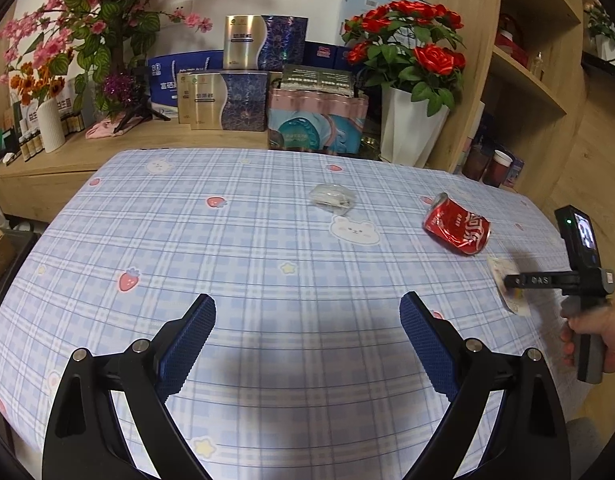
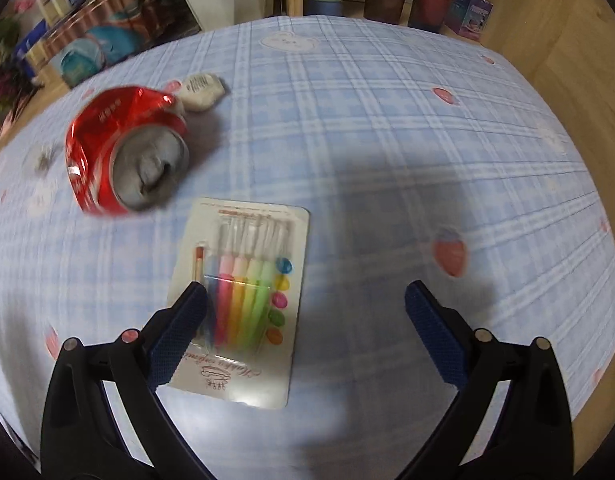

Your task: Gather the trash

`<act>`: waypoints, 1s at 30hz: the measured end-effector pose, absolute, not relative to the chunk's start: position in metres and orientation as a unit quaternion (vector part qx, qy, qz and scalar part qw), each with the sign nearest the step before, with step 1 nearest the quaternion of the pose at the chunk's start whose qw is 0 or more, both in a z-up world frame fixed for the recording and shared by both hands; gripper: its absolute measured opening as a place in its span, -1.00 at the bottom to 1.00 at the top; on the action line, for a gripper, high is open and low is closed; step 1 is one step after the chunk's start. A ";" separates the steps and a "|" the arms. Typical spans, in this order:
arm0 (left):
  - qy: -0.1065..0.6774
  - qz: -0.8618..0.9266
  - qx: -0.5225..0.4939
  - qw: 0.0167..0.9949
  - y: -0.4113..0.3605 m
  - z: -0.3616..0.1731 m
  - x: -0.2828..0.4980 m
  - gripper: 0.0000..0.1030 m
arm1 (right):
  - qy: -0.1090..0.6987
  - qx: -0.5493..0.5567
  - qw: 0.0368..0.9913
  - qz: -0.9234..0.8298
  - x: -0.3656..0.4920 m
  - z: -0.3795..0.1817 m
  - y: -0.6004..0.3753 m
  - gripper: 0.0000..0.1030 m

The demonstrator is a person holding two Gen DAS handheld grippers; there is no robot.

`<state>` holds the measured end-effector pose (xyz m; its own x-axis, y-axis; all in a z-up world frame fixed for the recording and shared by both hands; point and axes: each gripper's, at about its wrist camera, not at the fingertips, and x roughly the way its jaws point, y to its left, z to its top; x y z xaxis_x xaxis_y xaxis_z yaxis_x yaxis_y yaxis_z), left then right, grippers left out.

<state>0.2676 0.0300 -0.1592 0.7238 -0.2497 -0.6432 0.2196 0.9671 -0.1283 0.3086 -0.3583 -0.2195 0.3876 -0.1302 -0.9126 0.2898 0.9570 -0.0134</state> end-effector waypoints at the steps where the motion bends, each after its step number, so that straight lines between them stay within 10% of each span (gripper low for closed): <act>1: 0.350 -0.128 -0.021 0.928 0.028 -0.159 0.267 0.77 | 0.538 0.068 0.832 -0.119 0.303 -0.219 -0.363 0.86; 9: 0.359 -0.142 -0.011 0.922 0.006 -0.161 0.270 0.77 | 0.520 0.072 0.849 -0.057 0.290 -0.216 -0.367 0.20; 30: 0.406 -0.156 -0.018 0.900 -0.034 -0.182 0.318 0.77 | 0.436 0.014 0.900 -0.001 0.285 -0.212 -0.349 -0.11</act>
